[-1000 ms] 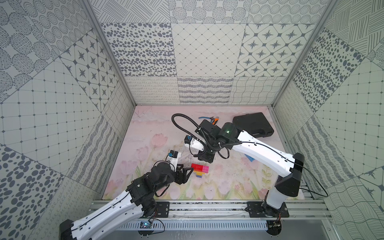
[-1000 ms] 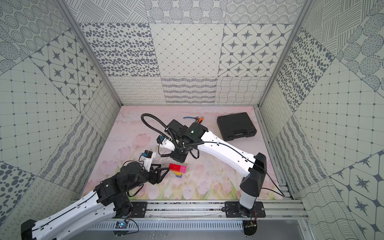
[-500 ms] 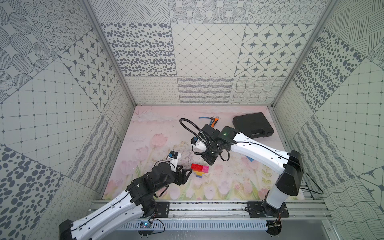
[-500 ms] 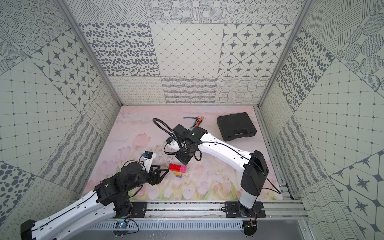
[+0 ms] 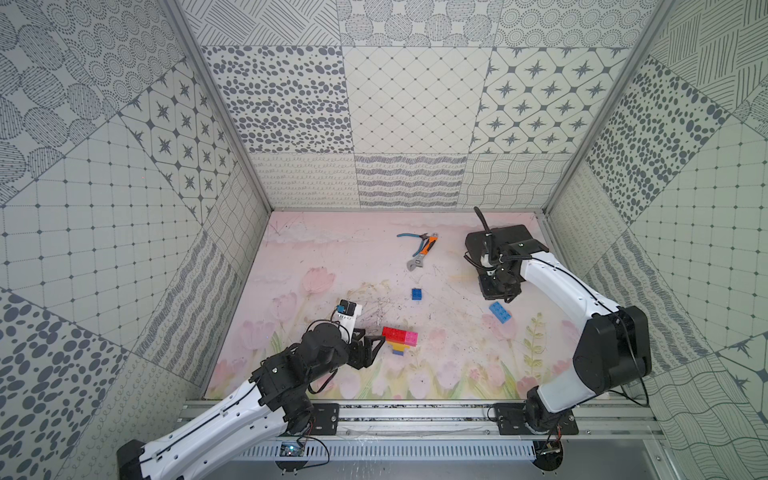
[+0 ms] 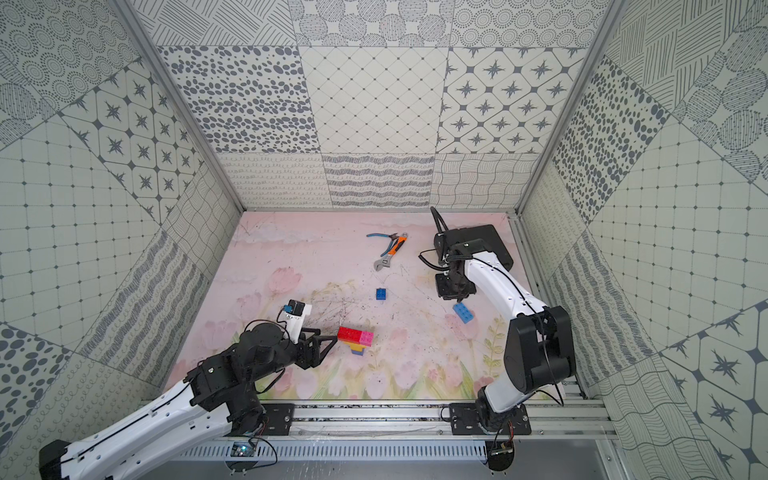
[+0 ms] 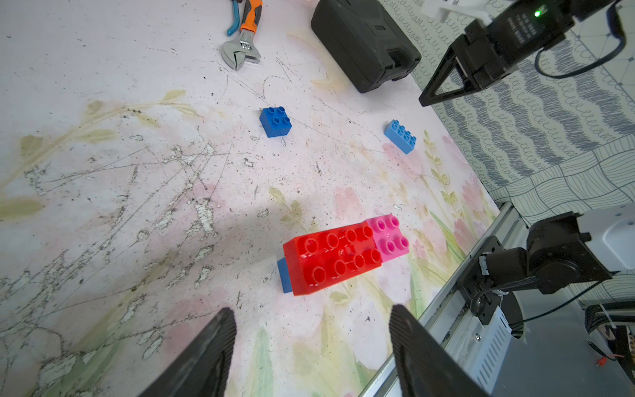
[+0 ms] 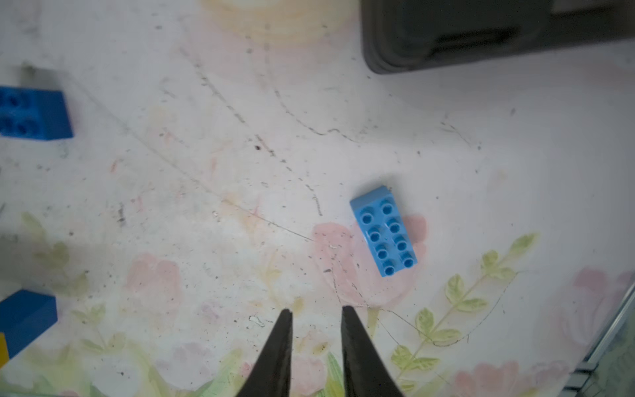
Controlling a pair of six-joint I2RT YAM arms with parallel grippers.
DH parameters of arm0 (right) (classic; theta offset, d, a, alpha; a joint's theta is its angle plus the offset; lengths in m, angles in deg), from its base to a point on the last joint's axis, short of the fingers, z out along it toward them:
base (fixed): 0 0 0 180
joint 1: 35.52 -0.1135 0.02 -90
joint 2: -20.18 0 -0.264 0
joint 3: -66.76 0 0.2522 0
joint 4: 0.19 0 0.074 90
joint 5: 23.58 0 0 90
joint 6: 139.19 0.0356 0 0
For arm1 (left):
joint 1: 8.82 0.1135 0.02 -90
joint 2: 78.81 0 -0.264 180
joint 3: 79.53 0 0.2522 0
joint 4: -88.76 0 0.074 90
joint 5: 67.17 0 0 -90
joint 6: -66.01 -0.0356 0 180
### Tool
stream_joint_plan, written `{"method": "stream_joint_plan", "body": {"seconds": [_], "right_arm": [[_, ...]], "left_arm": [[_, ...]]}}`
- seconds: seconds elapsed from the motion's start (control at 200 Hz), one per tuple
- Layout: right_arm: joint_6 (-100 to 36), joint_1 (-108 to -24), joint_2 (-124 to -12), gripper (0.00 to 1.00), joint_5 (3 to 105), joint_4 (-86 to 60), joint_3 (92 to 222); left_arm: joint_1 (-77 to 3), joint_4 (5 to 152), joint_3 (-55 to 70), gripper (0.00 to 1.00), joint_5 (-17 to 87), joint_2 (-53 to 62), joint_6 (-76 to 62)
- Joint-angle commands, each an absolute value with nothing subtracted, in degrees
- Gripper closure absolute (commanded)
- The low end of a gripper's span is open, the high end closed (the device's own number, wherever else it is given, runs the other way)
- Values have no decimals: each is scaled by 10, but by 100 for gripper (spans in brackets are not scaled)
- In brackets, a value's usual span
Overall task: Assemble a spoon with lego
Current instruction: Move the lego brick at the center of the board.
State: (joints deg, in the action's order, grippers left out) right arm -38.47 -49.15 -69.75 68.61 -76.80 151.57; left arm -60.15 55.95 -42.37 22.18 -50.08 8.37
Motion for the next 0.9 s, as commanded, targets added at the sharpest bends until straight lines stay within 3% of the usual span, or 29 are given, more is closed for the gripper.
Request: {"method": "stream_joint_plan", "body": {"seconds": [0.0, 0.17, 0.355, 0.6, 0.895], "right_arm": [[-371, -440, -685, 54, 687, -696, 1488], [-387, -378, -736, 45, 646, -648, 1477], [-397, -370, -787, 39, 642, -620, 1471], [-408, -378, -819, 38, 641, -608, 1467], [-397, -444, -792, 37, 652, -638, 1446]], "left_arm": [[-610, 555, -415, 26, 215, -499, 64], [-609, 549, -411, 26, 215, -499, 61], [-609, 544, -414, 26, 204, -506, 61], [-609, 534, -412, 25, 199, -506, 62], [-609, 525, -417, 25, 194, -527, 68]]}}
